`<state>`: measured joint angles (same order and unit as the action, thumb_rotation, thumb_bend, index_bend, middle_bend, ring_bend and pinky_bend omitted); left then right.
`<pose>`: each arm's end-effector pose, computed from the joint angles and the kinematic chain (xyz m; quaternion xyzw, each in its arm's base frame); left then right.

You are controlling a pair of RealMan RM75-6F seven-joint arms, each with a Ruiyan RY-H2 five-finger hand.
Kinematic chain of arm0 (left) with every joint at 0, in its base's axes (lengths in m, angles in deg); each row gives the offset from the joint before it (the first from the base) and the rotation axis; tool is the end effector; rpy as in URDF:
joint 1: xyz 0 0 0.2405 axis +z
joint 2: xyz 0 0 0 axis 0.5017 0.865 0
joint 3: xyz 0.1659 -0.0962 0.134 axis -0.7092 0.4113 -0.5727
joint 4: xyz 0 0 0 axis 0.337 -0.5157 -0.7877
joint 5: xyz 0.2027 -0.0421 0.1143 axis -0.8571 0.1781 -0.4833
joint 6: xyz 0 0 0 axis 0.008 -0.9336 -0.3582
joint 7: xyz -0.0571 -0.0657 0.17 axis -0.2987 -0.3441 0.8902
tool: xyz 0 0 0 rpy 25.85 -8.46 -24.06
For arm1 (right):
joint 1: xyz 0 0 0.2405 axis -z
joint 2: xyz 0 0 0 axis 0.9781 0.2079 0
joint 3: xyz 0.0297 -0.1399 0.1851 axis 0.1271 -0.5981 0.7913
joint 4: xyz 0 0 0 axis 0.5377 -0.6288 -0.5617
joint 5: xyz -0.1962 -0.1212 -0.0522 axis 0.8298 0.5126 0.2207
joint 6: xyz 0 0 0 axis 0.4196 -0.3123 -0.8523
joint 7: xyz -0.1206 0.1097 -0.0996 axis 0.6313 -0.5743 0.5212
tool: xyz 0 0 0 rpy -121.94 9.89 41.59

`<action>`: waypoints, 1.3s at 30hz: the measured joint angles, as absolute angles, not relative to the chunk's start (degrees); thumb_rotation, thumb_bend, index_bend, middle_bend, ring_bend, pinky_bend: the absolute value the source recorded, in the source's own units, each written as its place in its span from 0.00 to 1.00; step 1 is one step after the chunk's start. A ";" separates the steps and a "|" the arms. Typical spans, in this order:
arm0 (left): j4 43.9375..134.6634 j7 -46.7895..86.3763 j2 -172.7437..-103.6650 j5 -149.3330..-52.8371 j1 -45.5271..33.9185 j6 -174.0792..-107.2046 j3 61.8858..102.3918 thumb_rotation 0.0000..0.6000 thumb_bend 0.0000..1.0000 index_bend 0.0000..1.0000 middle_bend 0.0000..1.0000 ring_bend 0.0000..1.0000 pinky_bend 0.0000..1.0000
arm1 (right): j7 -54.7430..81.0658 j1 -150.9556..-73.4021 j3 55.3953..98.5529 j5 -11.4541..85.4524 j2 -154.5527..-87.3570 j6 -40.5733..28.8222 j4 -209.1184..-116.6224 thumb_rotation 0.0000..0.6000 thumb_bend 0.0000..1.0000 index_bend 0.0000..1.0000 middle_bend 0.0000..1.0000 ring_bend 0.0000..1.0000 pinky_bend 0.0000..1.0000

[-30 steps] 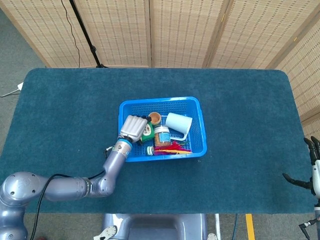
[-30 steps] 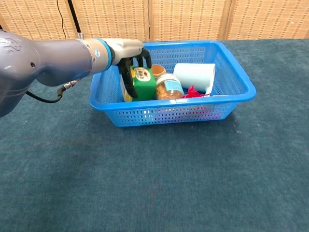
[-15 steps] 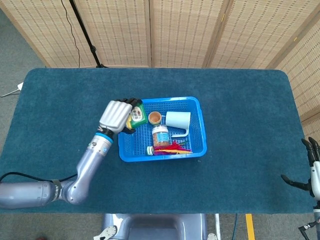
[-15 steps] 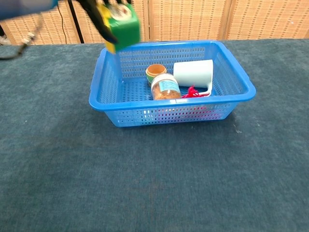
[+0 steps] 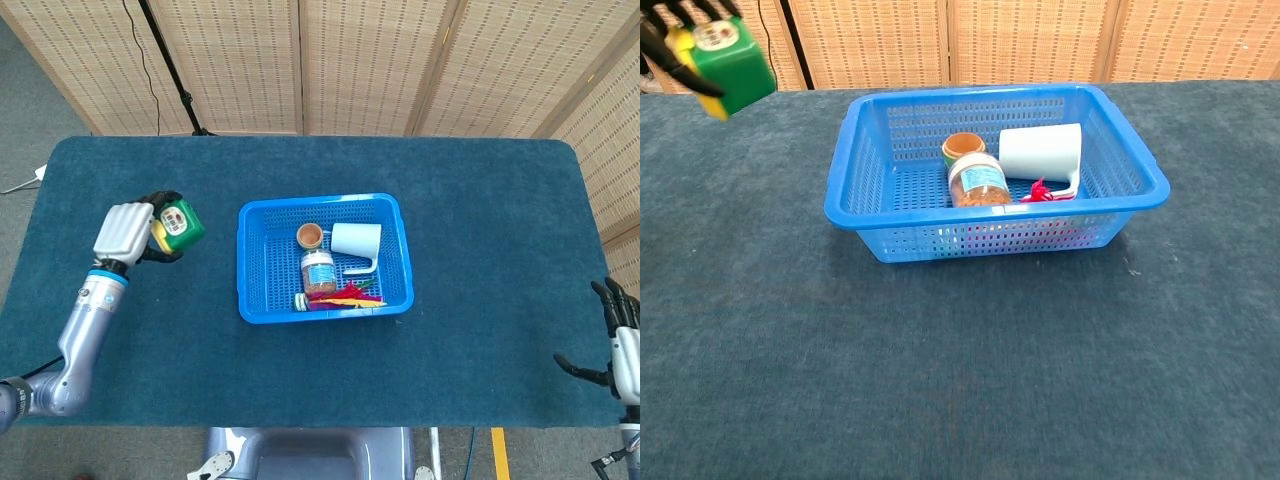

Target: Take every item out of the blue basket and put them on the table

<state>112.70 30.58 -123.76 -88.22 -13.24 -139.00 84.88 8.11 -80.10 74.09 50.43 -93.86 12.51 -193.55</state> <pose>-0.1630 0.4122 0.0705 -0.6190 -0.4445 -0.4024 0.5074 -0.2990 -0.2274 0.1587 0.4908 -0.4818 0.4182 0.5934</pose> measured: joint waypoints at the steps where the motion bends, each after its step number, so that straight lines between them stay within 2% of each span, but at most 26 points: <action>1: 110.57 28.71 -124.36 -89.22 -12.36 -138.30 84.24 1.00 0.23 0.35 0.31 0.35 0.56 | 8.35 -80.13 74.05 50.44 -93.95 12.47 -193.56 1.00 0.00 0.00 0.00 0.00 0.00; 2: 108.89 27.35 -124.95 -89.92 -11.74 -137.71 83.77 1.00 0.23 0.33 0.30 0.34 0.55 | 8.72 -80.19 73.97 50.47 -94.08 12.41 -193.58 1.00 0.00 0.00 0.00 0.00 0.00; 3: 107.18 26.05 -125.64 -90.55 -11.15 -137.07 83.32 1.00 0.22 0.28 0.24 0.30 0.51 | 9.01 -80.23 73.89 50.52 -94.19 12.34 -193.59 1.00 0.00 0.00 0.00 0.00 0.00; 5: 103.17 23.27 -127.56 -91.67 -9.97 -135.49 82.40 1.00 0.18 0.12 0.08 0.14 0.37 | 9.70 -80.32 73.65 50.62 -94.46 12.16 -193.60 1.00 0.00 0.00 0.00 0.00 0.00; 6: 101.52 22.13 -128.45 -92.00 -9.53 -134.71 82.06 1.00 0.14 0.03 0.02 0.05 0.27 | 9.97 -80.36 73.55 50.66 -94.57 12.07 -193.60 1.00 0.00 0.00 0.00 0.00 0.00; 7: 99.38 20.50 -129.62 -92.40 -9.04 -133.51 81.68 1.00 0.10 0.00 0.00 0.01 0.17 | 10.29 -80.41 73.46 50.67 -94.70 11.98 -193.59 1.00 0.00 0.00 0.00 0.00 0.00; 10: 95.59 15.83 -131.51 -94.38 -8.13 -130.28 80.91 1.00 0.05 0.00 0.00 0.00 0.02 | 11.51 -80.64 73.29 50.63 -95.21 11.71 -193.49 1.00 0.00 0.00 0.00 0.00 0.00; 14: 94.28 9.88 -132.10 -99.15 -6.84 -128.78 80.52 1.00 0.02 0.00 0.00 0.00 0.00 | 12.75 -81.19 73.32 50.79 -95.91 11.45 -193.22 1.00 0.00 0.00 0.00 0.00 0.00; 17: 94.85 7.11 -131.35 -103.88 -5.34 -131.17 80.47 1.00 0.02 0.00 0.00 0.00 0.00 | 13.20 -81.95 73.57 51.93 -95.81 11.25 -192.87 1.00 0.00 0.00 0.00 0.00 0.00; 21: 100.08 7.79 -127.58 -107.32 -2.09 -138.84 80.05 1.00 0.02 0.00 0.00 0.00 0.00 | 13.16 -84.62 74.86 55.04 -94.37 10.27 -192.81 1.00 0.00 0.00 0.00 0.00 0.00; 24: 107.45 10.36 -123.35 -108.74 1.04 -144.66 79.51 1.00 0.02 0.00 0.00 0.00 0.00 | 12.54 -86.71 76.05 56.84 -92.80 9.13 -193.76 1.00 0.00 0.00 0.00 0.00 0.00; 31: 119.83 16.90 -114.90 -111.36 9.18 -154.70 77.44 1.00 0.02 0.00 0.00 0.00 0.00 | 12.52 -93.06 79.62 58.44 -91.15 4.68 -196.70 1.00 0.00 0.00 0.00 0.00 0.00; 36: 124.45 19.69 -111.88 -112.96 13.87 -160.67 76.28 1.00 0.02 0.00 0.00 0.00 0.00 | 13.36 -100.56 83.04 56.35 -92.29 -2.29 -197.87 1.00 0.00 0.03 0.00 0.00 0.03; 39: 126.08 19.70 -110.65 -115.18 15.86 -163.30 75.82 1.00 0.02 0.00 0.00 0.00 0.00 | 15.43 -105.49 84.78 54.71 -95.76 -5.49 -197.49 1.00 0.00 0.04 0.01 0.00 0.06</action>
<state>126.08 19.70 -110.65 -115.18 15.86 -163.30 75.82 15.43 -105.49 84.78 54.71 -95.76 -5.49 -197.49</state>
